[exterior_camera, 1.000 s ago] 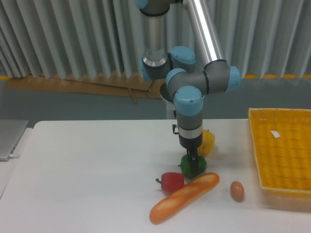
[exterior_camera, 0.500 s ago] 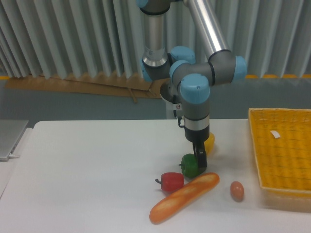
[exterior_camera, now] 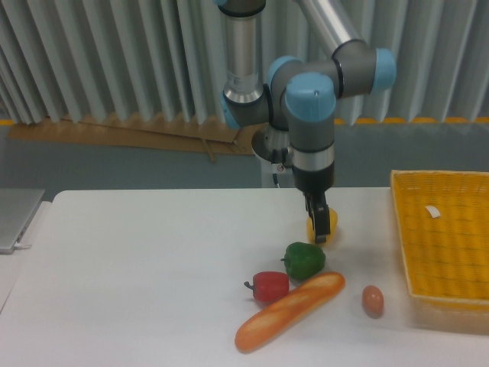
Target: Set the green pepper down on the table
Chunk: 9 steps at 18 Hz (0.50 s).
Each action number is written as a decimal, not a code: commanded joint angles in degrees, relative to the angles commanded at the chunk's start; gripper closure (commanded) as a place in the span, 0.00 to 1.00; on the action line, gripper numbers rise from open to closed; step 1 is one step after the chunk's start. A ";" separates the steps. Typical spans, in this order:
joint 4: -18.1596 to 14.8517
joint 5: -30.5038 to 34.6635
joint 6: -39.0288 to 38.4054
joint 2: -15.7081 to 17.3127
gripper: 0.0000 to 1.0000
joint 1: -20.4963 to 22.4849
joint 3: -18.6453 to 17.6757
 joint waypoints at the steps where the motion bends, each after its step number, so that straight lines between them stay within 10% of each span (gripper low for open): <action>1: -0.26 0.00 0.26 0.44 0.00 0.18 0.09; 9: -0.27 -0.17 -0.09 0.62 0.00 0.27 -0.26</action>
